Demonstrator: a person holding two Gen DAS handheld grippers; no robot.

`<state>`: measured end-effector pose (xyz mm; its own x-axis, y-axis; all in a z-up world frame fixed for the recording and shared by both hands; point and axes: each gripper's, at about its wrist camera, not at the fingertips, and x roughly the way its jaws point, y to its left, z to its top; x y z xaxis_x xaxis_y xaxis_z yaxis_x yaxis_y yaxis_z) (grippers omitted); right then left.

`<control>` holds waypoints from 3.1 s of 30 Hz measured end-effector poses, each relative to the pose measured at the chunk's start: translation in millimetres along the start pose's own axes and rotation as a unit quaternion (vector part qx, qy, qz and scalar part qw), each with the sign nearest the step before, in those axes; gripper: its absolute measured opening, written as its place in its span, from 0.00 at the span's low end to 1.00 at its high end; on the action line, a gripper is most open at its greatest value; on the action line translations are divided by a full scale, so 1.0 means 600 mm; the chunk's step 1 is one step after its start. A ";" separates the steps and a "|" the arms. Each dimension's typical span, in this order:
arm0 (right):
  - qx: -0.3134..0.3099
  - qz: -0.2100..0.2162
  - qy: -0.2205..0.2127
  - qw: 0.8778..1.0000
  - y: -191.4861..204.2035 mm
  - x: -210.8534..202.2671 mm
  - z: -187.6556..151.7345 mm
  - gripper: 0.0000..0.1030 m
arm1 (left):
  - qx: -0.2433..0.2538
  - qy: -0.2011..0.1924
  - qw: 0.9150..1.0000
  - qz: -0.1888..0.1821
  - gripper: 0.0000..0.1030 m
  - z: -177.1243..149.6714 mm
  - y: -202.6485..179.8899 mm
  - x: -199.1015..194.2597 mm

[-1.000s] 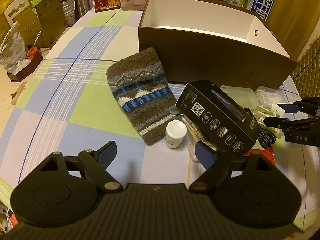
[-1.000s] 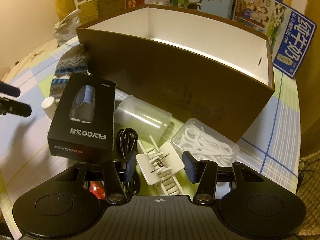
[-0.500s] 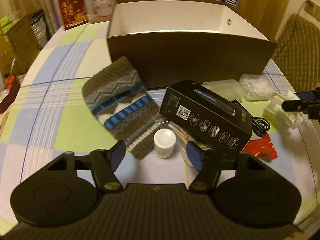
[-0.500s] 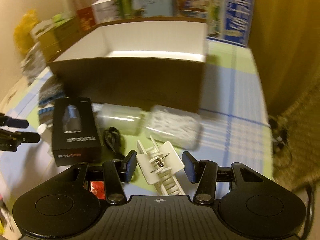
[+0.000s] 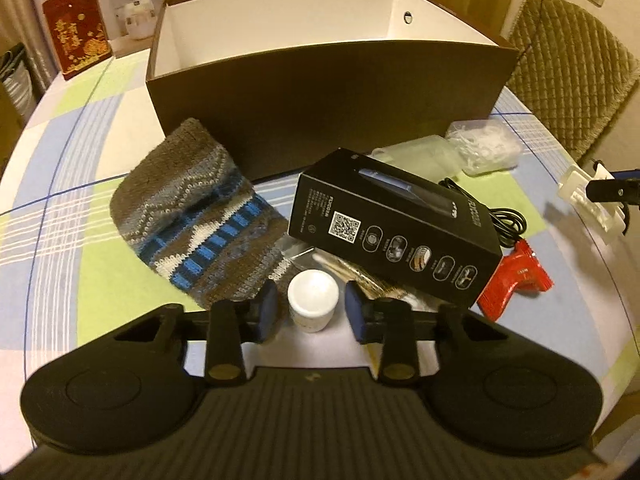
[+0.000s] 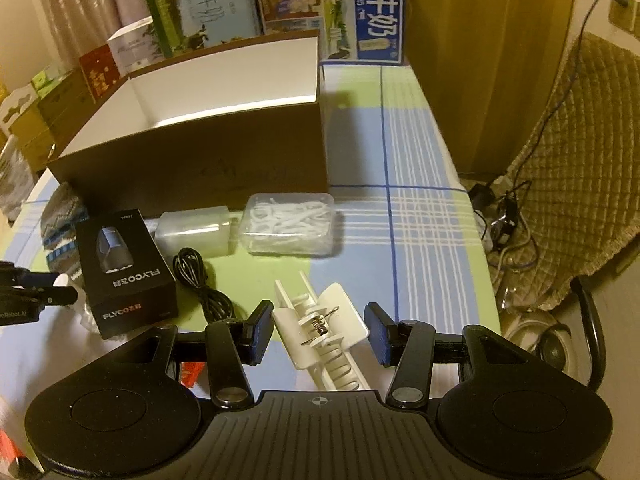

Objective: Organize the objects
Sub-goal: 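Grasp the small white jar with the left tool while the right tool grasps the white plastic clip holder, then carry the jar and clip holder into the brown box and open both tools, then lift both open tools out of the brown box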

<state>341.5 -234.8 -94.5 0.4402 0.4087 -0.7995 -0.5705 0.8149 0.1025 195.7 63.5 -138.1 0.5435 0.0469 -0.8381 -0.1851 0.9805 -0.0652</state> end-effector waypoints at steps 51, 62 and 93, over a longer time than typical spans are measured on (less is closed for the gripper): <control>-0.085 0.032 -0.025 0.996 0.097 0.231 0.339 0.45 | -0.062 -0.003 0.998 0.018 0.22 0.361 0.093 0.102; -0.087 0.024 -0.004 0.996 0.098 0.263 0.345 0.45 | -0.053 0.037 0.998 0.011 0.22 0.367 0.069 0.172; -0.083 0.065 -0.070 0.992 0.099 0.120 0.300 0.82 | -0.052 -0.025 0.998 0.006 0.73 0.345 0.064 0.035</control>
<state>464.2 -83.1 -39.5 0.4400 0.5685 -0.6951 -0.7302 0.6771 0.0916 369.2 141.5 -46.1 0.5801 0.0705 -0.8115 -0.2747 0.9548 -0.1134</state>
